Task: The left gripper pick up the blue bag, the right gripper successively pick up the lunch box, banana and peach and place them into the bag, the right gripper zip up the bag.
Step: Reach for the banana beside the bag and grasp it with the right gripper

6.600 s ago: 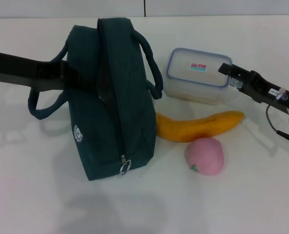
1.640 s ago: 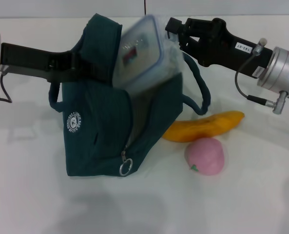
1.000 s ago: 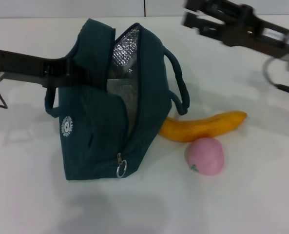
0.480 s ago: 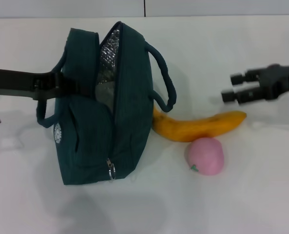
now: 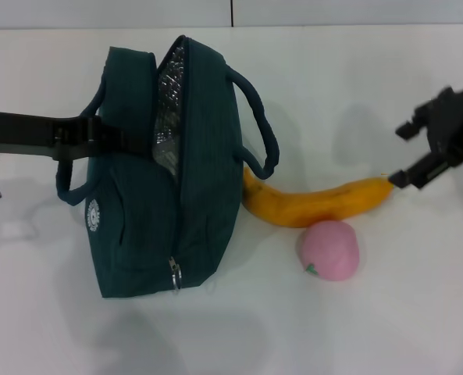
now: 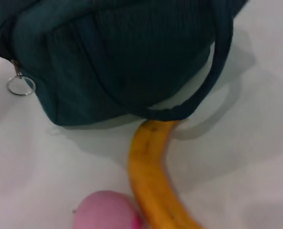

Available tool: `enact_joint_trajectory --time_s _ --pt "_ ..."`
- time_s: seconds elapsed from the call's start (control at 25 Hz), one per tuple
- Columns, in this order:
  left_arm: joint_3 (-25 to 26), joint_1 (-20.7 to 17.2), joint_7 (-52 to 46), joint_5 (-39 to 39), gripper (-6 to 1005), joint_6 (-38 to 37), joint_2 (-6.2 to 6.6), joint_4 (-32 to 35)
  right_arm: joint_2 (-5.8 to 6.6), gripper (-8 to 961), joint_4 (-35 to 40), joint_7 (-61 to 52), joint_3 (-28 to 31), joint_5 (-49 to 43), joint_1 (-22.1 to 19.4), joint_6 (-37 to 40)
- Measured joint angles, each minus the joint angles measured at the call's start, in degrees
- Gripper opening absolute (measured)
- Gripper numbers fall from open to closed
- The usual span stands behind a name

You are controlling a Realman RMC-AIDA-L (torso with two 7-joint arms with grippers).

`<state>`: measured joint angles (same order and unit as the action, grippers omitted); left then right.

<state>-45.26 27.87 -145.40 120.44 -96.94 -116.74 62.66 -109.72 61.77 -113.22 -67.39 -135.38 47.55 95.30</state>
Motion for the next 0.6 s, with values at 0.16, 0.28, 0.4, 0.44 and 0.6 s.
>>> enact_joint_trajectory --time_s 0.16,0.28,0.4,0.44,0.6 --pt "0.00 0.09 0.10 -0.04 34 0.00 -0.07 0.00 -1.16 858 0.88 -0.95 -0.50 -1.92 4.45 0.57" --pt "0.00 0.48 0.21 -0.05 34 0.00 -0.21 0.00 -2.32 856 -1.27 -1.99 -1.89 -5.44 8.62 0.29" --pt "0.00 0.65 0.49 -0.06 34 0.00 -0.40 0.00 -4.45 854 -4.67 -2.12 -2.88 -10.13 11.93 -1.10" --pt "-0.01 0.69 0.59 -0.07 34 0.00 -0.49 0.00 -4.94 853 -5.49 -2.05 -3.27 -10.88 12.48 -1.58" --pt "-0.01 0.76 0.81 -0.16 34 0.05 -0.69 -0.01 -6.11 850 -9.18 -2.17 -7.21 -10.98 14.04 -4.38"
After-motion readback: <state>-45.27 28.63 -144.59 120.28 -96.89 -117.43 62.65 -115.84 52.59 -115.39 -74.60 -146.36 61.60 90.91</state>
